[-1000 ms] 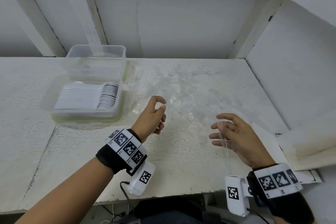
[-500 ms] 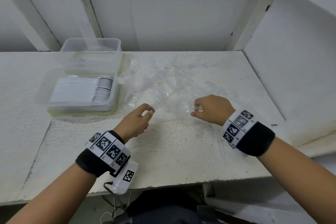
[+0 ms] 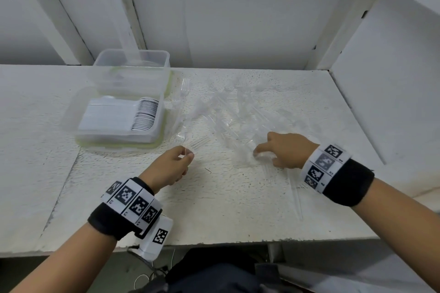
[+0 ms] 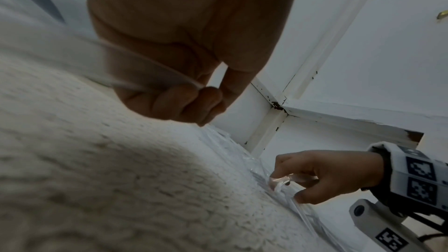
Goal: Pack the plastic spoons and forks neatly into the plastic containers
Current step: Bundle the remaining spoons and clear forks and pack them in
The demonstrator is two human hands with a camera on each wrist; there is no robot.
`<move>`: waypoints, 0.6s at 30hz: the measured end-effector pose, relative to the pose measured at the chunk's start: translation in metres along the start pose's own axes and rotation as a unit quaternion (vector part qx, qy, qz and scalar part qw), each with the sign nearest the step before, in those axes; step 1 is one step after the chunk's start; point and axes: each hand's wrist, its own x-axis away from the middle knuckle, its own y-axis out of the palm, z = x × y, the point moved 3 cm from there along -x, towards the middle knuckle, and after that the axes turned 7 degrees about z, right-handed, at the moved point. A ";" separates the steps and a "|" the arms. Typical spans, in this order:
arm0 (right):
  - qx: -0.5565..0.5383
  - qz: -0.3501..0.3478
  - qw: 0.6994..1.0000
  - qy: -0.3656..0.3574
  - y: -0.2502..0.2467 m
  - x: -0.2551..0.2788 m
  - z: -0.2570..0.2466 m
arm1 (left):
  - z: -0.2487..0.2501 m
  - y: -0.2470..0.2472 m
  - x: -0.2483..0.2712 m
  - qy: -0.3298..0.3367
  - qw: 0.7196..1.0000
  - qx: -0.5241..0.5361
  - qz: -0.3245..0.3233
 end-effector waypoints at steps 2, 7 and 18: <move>0.033 -0.002 0.999 -0.014 0.004 0.001 -0.003 | 0.001 0.000 -0.002 0.008 1.000 -0.007 0.002; 0.042 0.004 0.998 -0.050 0.008 0.002 -0.009 | 0.010 0.003 -0.004 0.040 0.999 -0.013 0.003; -0.410 0.153 0.899 -0.040 -0.021 0.016 -0.005 | 0.052 0.024 -0.024 0.143 0.986 -0.075 0.033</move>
